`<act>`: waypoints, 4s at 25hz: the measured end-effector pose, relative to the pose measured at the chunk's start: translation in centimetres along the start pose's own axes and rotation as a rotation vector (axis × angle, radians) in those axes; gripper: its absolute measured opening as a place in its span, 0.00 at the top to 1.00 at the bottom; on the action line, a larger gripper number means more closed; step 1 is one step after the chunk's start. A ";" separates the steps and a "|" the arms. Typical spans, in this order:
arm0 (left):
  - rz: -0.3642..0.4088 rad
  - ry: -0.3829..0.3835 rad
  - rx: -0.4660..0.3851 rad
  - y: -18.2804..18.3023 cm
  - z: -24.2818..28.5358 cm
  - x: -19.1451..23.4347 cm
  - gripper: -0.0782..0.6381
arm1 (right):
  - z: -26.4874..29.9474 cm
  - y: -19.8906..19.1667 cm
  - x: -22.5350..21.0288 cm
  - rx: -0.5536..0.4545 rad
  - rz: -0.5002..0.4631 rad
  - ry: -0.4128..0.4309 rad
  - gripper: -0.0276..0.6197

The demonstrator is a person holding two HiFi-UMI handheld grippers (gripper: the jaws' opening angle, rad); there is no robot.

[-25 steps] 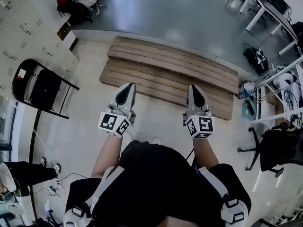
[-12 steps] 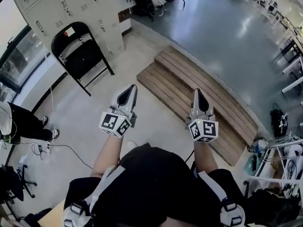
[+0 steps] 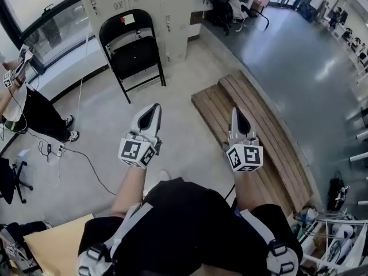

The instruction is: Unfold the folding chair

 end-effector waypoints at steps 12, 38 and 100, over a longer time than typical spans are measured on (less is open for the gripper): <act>0.029 0.209 -0.034 1.6 -5.3 10.5 0.89 | 11.3 -2.4 8.2 0.004 0.052 0.193 0.95; 0.118 0.513 -0.085 2.8 2.3 25.2 0.89 | 39.0 -6.7 12.3 0.023 0.133 0.474 0.95; 0.044 0.502 0.004 -1.2 15.3 58.9 0.88 | 69.1 -17.0 21.5 0.314 0.123 0.299 0.95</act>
Point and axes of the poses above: the fingertips, and each gripper's own axes: z forward along the fingers, x to its left, y out of its top, the point moved 10 cm from there along -z, backward along the fingers, and after that the axes turned 1 degree about x, right-handed, at the moved point
